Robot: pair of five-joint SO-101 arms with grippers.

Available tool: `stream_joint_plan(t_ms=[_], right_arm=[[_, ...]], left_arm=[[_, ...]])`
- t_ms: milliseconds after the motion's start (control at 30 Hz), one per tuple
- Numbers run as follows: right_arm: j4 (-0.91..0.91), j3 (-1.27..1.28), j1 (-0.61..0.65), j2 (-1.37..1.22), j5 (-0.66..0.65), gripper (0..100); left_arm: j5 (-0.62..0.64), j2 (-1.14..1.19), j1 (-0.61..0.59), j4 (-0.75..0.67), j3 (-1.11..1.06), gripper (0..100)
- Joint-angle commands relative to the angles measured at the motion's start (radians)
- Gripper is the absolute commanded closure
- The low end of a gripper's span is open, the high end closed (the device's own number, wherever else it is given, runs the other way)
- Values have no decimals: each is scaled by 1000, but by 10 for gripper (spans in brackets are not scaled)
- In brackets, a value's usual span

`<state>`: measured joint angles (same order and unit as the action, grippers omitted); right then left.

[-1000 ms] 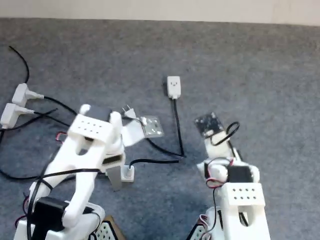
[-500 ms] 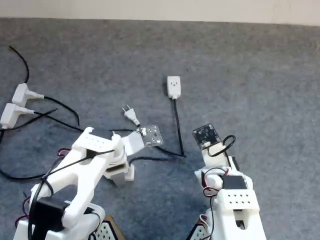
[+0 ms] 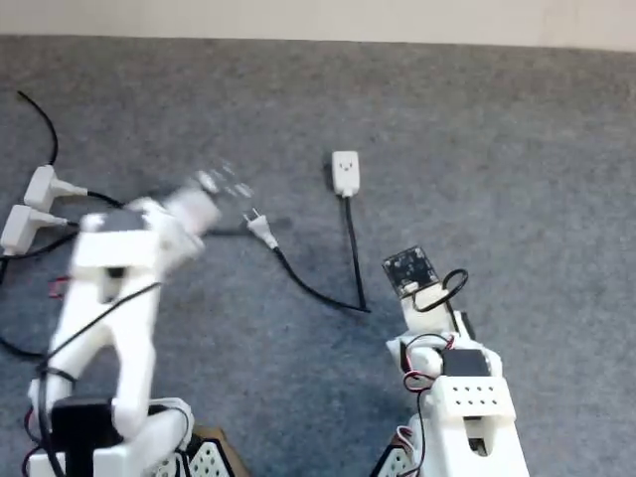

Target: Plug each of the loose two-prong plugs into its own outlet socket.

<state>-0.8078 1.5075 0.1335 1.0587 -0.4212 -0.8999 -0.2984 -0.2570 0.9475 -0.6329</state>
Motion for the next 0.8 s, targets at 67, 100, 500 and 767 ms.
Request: stream_joint_plan(t_ms=[67,100,500,767], right_arm=[[18,-4,-10,15,-8,678],[18,-4,-10,15,-8,678],[19,-2,-10,15,-8,678],[19,-2,30,15,-8,678]], left_arm=[[9,168,-214,11,346,996],[9,231,-240,14,415,996],[84,935,-325,370,1224,969],[169,1066,-325,629,1538,662]])
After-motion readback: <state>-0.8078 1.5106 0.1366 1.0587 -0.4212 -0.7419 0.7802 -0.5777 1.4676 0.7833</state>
